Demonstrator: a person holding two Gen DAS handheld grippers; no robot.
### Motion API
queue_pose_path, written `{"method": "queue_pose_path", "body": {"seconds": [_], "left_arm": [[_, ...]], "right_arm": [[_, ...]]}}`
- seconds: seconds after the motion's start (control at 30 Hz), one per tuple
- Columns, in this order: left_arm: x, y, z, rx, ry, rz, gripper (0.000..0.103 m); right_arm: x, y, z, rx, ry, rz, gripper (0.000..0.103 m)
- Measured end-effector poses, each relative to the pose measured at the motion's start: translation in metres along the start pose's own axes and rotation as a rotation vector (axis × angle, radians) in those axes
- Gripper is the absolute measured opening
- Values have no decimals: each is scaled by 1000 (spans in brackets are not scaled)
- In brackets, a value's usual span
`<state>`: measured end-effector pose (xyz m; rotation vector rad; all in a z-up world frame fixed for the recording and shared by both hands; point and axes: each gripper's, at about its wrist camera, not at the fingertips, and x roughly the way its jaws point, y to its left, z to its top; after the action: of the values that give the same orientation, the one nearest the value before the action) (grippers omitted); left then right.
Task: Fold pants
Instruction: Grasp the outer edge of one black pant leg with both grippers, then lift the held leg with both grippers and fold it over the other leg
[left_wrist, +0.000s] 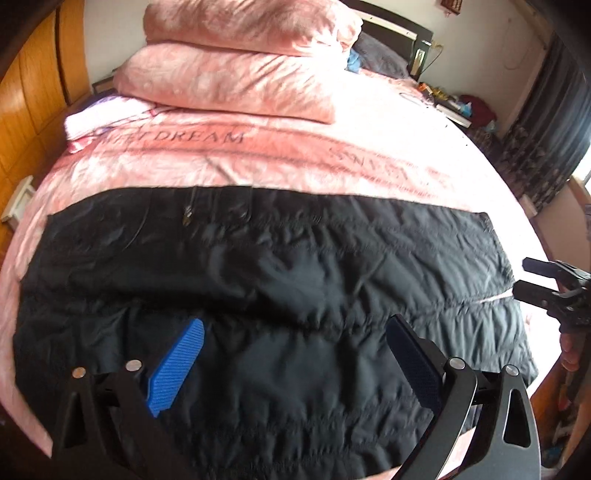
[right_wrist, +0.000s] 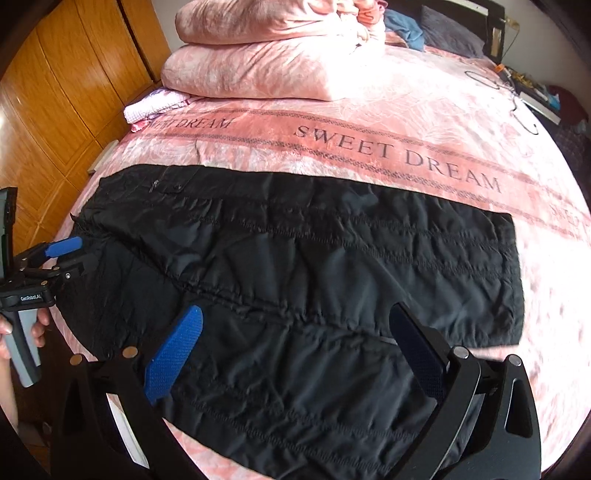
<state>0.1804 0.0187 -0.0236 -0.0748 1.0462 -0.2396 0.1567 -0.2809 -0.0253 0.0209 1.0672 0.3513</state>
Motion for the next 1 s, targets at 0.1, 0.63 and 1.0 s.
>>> {"method": "queue_pose_path", "body": {"seconds": [0.1, 0.63, 1.0], "left_arm": [[46, 1, 43, 98, 108, 42, 99], [180, 26, 146, 195, 241, -338, 99], [198, 16, 162, 244, 258, -467, 99]], "right_arm": [[40, -21, 47, -68, 53, 44, 101], [185, -72, 141, -324, 262, 90, 100], [169, -85, 115, -401, 226, 186, 4]]}}
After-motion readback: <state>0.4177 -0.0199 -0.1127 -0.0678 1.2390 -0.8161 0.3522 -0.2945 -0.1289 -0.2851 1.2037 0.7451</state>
